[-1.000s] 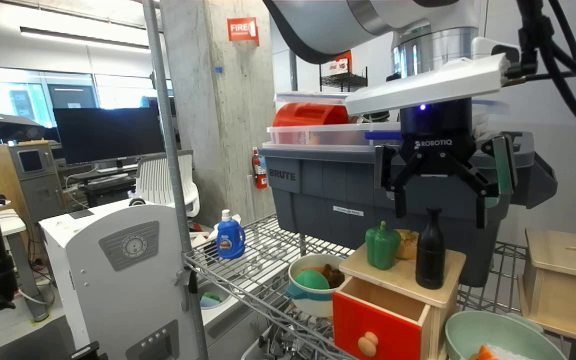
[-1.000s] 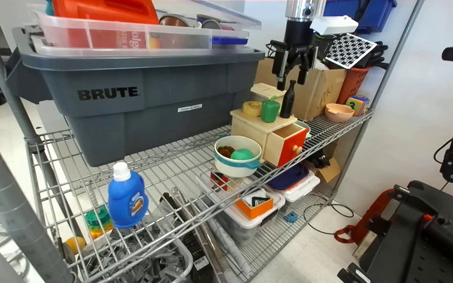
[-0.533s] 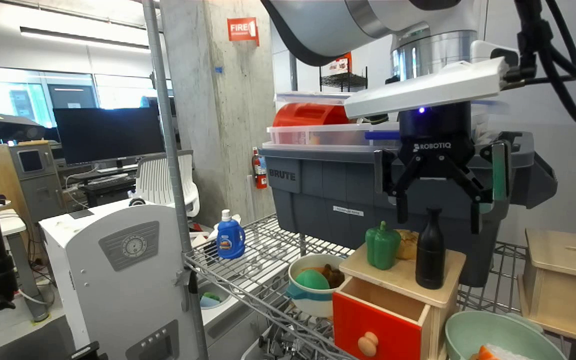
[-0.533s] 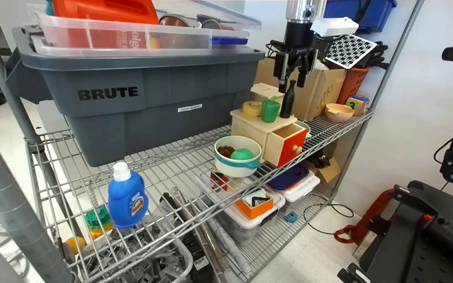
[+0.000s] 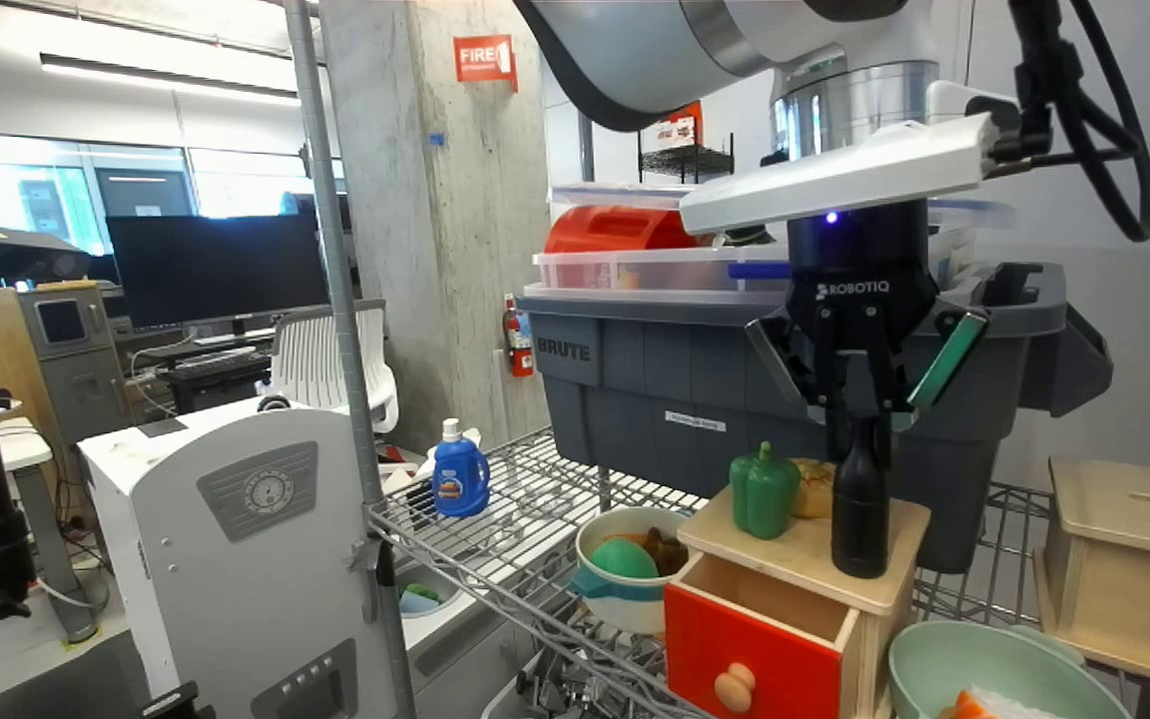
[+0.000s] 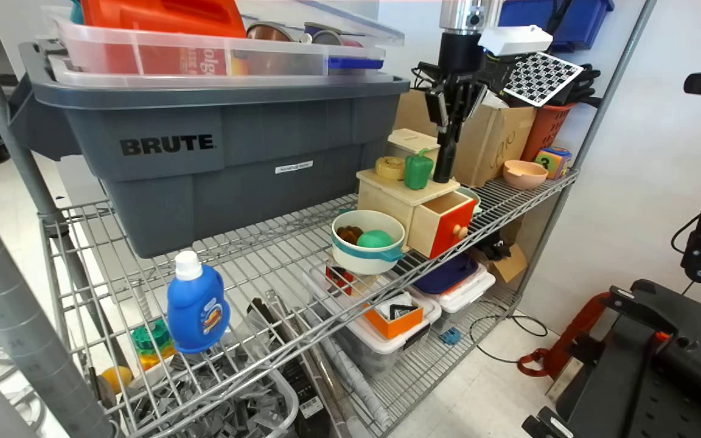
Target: Pick up the bottle and put it in the bowl
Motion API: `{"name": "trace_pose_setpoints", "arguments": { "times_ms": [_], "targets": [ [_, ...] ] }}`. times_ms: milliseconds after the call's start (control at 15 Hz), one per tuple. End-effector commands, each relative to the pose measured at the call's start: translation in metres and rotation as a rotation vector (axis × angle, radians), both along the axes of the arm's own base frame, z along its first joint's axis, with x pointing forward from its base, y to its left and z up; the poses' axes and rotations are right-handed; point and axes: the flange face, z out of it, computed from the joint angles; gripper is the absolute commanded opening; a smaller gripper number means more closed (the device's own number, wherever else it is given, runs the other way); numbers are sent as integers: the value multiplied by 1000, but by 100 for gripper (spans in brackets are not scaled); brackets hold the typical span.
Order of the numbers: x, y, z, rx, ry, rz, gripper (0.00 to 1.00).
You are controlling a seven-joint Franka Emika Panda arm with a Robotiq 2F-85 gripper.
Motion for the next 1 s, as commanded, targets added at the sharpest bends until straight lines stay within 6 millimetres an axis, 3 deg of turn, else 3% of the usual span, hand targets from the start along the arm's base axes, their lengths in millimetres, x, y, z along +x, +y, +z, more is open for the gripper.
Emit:
{"name": "trace_pose_setpoints", "arguments": {
  "times_ms": [0, 933],
  "targets": [
    [-2, 5, 14, -20, 4, 6, 4],
    [-12, 10, 20, -18, -3, 16, 5]
  ]
}}
